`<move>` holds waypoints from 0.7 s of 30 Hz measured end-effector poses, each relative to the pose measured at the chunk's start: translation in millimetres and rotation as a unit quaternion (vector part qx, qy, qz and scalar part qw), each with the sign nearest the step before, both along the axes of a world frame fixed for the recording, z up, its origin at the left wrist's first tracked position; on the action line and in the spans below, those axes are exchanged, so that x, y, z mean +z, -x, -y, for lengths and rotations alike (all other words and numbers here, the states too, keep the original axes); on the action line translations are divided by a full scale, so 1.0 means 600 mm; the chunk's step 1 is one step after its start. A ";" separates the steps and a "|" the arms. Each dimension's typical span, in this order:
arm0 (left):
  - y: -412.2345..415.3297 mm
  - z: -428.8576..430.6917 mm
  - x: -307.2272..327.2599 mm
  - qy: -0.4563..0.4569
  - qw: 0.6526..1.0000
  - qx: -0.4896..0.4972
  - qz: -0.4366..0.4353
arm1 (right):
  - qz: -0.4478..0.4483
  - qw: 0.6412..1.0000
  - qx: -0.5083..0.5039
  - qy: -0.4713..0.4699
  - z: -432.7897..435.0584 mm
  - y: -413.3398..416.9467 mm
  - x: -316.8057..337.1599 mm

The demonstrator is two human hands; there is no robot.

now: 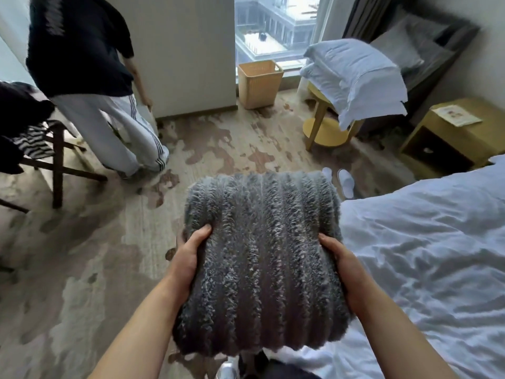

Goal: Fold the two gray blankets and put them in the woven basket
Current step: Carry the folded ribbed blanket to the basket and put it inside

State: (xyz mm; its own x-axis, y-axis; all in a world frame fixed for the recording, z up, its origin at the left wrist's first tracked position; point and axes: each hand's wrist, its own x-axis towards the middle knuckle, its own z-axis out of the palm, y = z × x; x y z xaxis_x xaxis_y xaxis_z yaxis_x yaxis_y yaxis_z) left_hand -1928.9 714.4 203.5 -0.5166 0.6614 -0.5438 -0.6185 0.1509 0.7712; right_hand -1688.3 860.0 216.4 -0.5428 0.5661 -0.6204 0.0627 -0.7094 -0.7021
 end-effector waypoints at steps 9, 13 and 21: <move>0.137 -0.242 -0.027 0.036 0.995 -0.095 0.007 | -0.001 0.997 -0.082 0.009 -0.191 0.106 -0.017; 0.208 -0.360 -0.016 0.052 0.994 -0.095 -0.013 | -0.003 0.996 -0.077 0.039 -0.309 0.180 -0.025; 0.409 -0.506 -0.001 0.062 0.996 -0.061 0.001 | -0.009 0.999 -0.036 0.015 -0.503 0.407 -0.006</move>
